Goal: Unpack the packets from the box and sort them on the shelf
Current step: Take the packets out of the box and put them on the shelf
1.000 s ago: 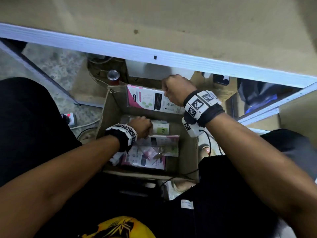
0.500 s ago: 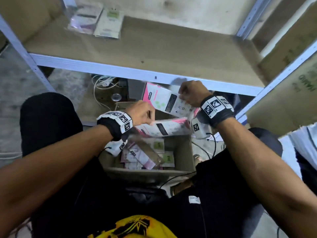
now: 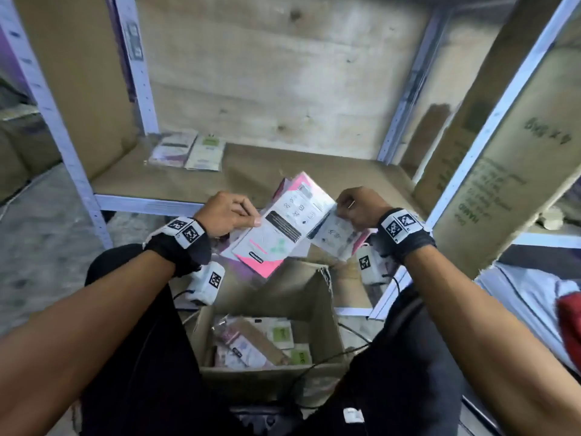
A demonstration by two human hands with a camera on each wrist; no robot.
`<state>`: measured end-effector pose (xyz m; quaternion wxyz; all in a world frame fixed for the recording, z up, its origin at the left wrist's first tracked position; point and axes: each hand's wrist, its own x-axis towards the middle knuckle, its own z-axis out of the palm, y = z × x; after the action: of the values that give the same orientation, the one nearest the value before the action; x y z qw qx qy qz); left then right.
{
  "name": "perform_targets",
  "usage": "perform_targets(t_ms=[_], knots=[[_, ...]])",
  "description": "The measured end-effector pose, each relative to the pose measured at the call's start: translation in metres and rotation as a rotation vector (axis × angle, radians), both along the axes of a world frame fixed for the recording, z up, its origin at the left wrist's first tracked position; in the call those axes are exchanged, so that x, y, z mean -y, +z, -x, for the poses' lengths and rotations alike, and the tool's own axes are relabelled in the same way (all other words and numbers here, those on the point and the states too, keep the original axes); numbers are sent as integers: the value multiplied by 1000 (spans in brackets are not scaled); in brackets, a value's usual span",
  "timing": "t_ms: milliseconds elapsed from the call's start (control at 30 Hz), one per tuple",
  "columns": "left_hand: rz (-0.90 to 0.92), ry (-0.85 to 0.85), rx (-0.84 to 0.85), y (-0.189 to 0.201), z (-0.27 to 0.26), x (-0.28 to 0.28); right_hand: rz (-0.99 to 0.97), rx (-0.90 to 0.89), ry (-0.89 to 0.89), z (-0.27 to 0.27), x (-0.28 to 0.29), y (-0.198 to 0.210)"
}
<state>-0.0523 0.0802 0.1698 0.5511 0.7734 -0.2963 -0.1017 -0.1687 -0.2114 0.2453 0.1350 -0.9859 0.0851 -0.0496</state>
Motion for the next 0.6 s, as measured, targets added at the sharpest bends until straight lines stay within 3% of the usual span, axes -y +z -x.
perform_targets(t_ms=[333, 600], knots=[[318, 222, -186, 67, -41, -9, -370, 135, -47, -7, 9, 41], [383, 311, -232, 93, -96, -5, -957, 251, -132, -48, -7, 38]])
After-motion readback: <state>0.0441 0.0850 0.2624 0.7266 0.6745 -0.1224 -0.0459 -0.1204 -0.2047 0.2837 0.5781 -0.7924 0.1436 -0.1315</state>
